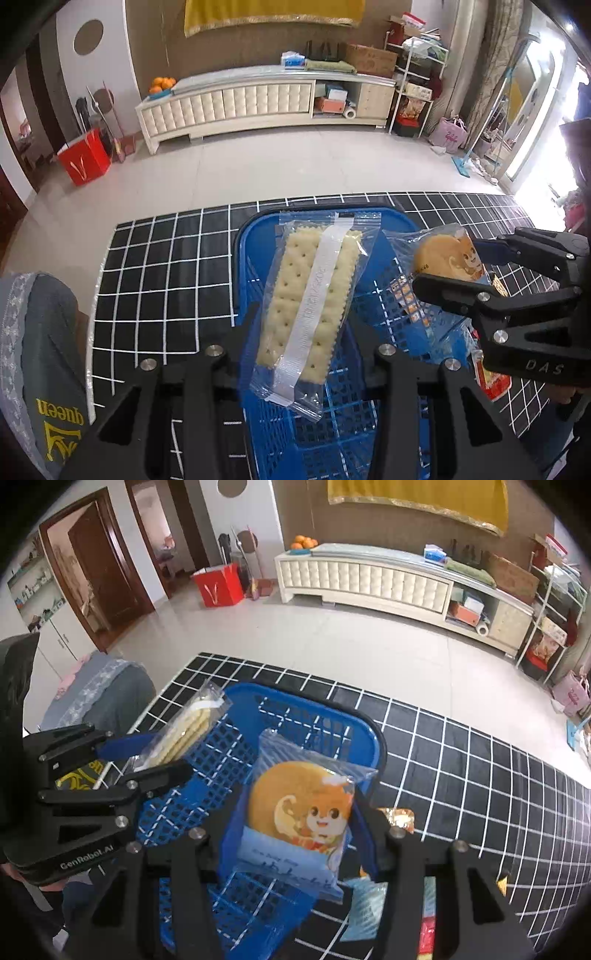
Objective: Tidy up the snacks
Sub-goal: 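Carry both packs over the blue basket and open both tools to drop them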
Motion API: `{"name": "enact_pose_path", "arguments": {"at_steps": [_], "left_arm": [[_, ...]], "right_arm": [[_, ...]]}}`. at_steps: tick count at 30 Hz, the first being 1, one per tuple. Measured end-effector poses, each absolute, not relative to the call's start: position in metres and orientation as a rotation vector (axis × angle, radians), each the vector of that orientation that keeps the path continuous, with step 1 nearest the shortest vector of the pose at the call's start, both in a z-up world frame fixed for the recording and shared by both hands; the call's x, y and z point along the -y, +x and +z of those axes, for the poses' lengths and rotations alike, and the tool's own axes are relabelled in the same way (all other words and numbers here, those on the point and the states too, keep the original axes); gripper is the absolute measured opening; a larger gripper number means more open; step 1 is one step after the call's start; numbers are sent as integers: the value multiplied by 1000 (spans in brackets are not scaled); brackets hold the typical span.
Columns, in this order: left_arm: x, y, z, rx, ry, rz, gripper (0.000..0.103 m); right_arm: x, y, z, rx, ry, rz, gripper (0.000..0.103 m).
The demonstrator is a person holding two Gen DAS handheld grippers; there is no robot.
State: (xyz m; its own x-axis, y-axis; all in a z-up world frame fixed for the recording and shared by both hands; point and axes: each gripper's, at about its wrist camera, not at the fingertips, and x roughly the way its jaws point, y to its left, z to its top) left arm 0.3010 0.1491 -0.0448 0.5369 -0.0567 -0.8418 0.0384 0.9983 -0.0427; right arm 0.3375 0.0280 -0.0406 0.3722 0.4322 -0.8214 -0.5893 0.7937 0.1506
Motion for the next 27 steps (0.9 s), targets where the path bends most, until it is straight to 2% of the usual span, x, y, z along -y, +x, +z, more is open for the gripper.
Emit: {"name": "enact_pose_path", "arguments": {"at_steps": [8, 10, 11, 12, 14, 15, 17, 27], "left_arm": [[-153, 318, -58, -1012, -30, -48, 40], [-154, 319, -58, -1019, -24, -36, 47], [-155, 320, -58, -1028, -24, -33, 58], [-155, 319, -58, -1028, -24, -26, 65], [-156, 315, -56, -1021, -15, -14, 68], [-156, 313, -55, -1021, -10, -15, 68], [-157, 309, -52, -1018, -18, -17, 70], [-133, 265, -17, -969, 10, -27, 70]], "right_arm": [[-34, 350, -46, -1013, -211, 662, 58], [-36, 355, -46, -1018, -216, 659, 59], [-36, 356, -47, -1021, -222, 653, 63], [-36, 358, -47, -1021, -225, 642, 73], [-31, 357, -43, -1000, -227, 619, 84], [-31, 355, -41, -990, -229, 609, 89], [-25, 350, -35, -977, -221, 610, 90], [12, 317, -3, -955, -194, 584, 90]]}}
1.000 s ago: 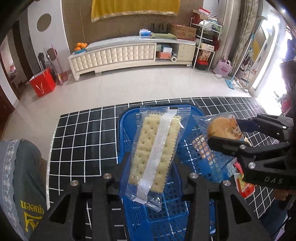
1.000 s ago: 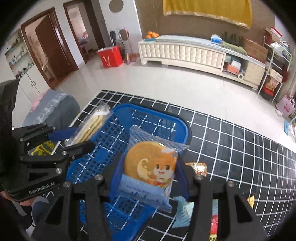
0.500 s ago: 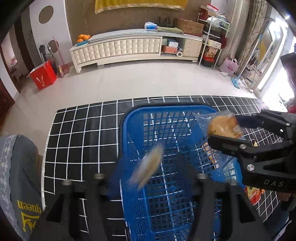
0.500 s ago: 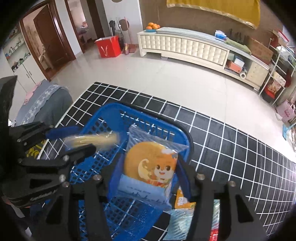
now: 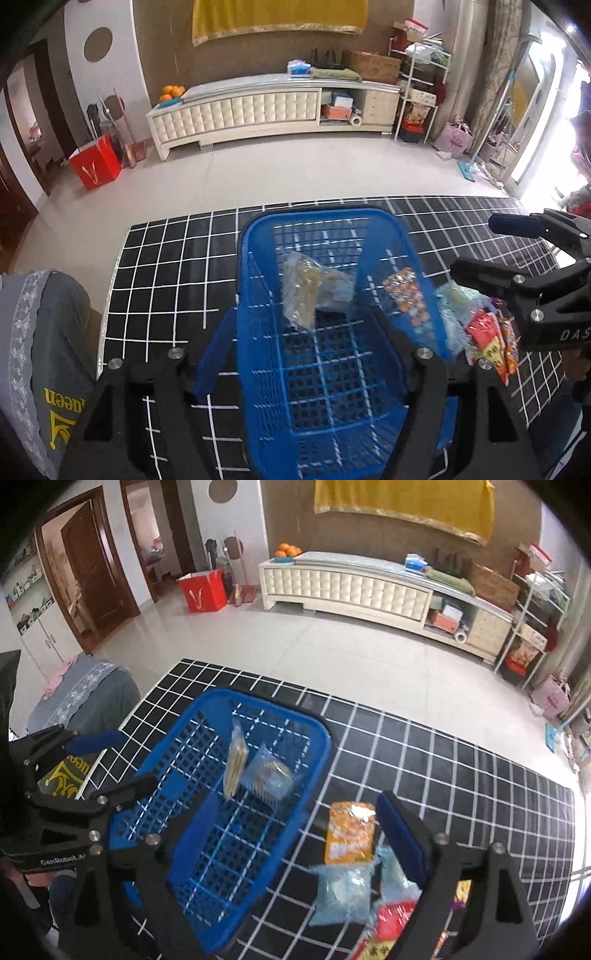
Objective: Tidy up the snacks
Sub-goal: 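Carry both packs over the blue basket and open both tools to drop them, then grasp a clear striped bag with the left tool while the right tool grasps another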
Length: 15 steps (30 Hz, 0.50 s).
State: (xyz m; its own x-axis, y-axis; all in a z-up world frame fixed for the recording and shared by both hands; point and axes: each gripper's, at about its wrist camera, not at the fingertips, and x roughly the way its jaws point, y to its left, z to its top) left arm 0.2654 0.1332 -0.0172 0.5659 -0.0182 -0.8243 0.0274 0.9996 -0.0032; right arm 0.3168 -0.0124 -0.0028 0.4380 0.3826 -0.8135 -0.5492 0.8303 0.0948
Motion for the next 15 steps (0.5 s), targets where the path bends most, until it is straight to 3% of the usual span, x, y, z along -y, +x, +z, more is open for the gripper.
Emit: {"name": "enact_pose_path", "arguments": {"at_steps": [4, 6, 15], "left_arm": [[-115, 247, -2, -946, 14, -51, 70], [-103, 240, 3, -937, 20, -65, 77], [-38, 218, 10, -925, 52, -137, 78]], "right_arm": [[39, 297, 13, -930, -180, 572, 90], [52, 288, 20, -917, -173, 568, 90], [111, 259, 26, -900, -150, 517, 90]]}}
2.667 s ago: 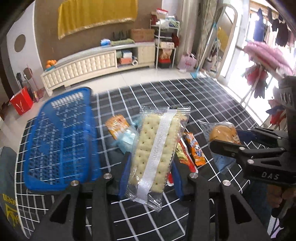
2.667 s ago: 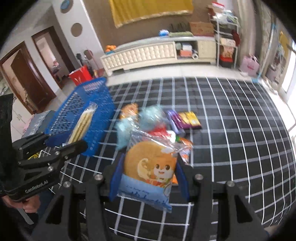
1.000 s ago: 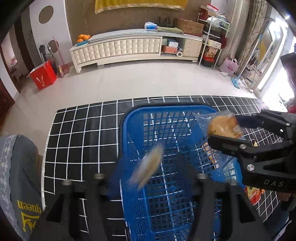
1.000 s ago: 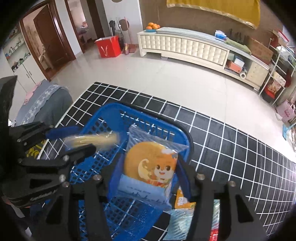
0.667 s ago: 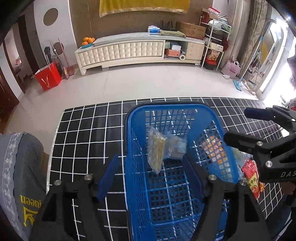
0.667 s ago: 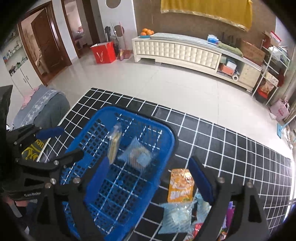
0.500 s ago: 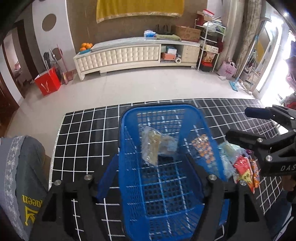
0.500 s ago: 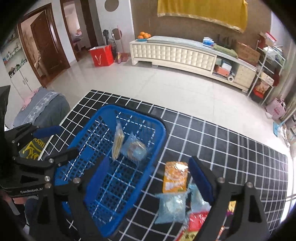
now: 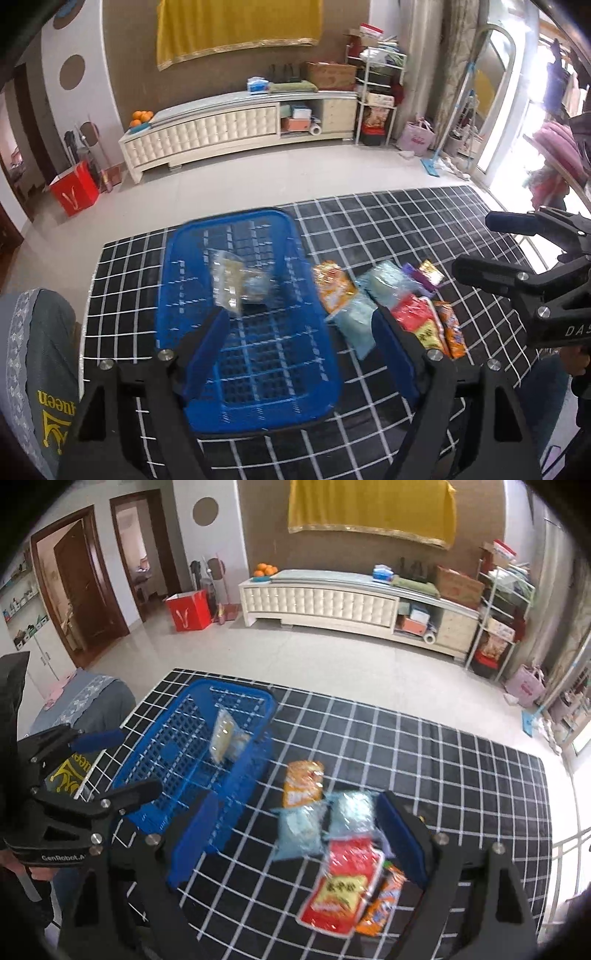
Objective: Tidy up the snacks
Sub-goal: 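Grasp a clear striped bag with the left tool while the right tool grasps another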
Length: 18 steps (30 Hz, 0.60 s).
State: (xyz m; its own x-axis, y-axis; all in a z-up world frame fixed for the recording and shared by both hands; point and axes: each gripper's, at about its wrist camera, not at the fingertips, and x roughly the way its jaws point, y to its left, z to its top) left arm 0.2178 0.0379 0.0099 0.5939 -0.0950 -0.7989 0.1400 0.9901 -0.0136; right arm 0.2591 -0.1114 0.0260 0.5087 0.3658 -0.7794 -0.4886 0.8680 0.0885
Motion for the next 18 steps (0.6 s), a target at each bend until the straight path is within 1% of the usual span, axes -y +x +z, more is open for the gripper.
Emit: {"name": "enact_pose_path", "arguments": {"at_steps": [11, 18], "left_arm": [[24, 214, -18, -987, 28, -187, 78], [50, 224, -38, -1064, -21, -158, 78]], "right_arm": [[176, 247, -12, -967, -90, 472, 90], [210, 250, -30, -999, -46, 459, 90]]}}
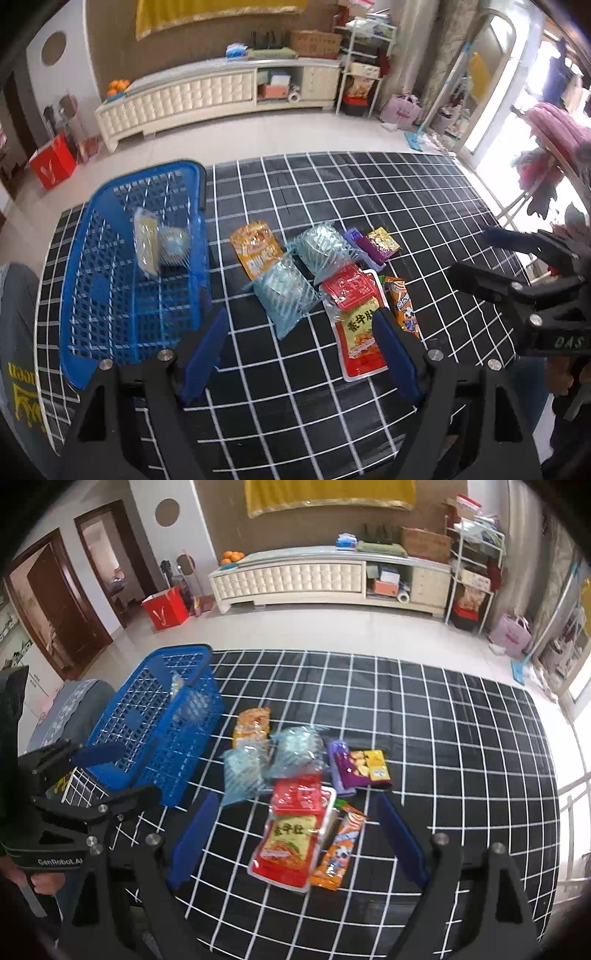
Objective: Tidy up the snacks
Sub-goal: 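Grasp a clear striped bag with the left tool while the right tool grasps another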
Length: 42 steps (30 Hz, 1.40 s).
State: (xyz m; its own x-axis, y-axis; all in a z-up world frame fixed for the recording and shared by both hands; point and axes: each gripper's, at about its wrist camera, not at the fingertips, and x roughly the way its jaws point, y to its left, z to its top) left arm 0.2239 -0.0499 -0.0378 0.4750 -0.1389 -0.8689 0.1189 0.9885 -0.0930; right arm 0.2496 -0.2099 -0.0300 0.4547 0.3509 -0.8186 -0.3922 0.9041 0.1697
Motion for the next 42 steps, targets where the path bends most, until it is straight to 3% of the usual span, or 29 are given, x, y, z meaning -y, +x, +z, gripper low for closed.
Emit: {"name": "enact_pose_path", "arguments": {"at_steps": [42], "left_arm": [[65, 323, -175, -1260, -146, 320, 78]], "right_arm": [[234, 329, -141, -1150, 47, 481, 90]]}}
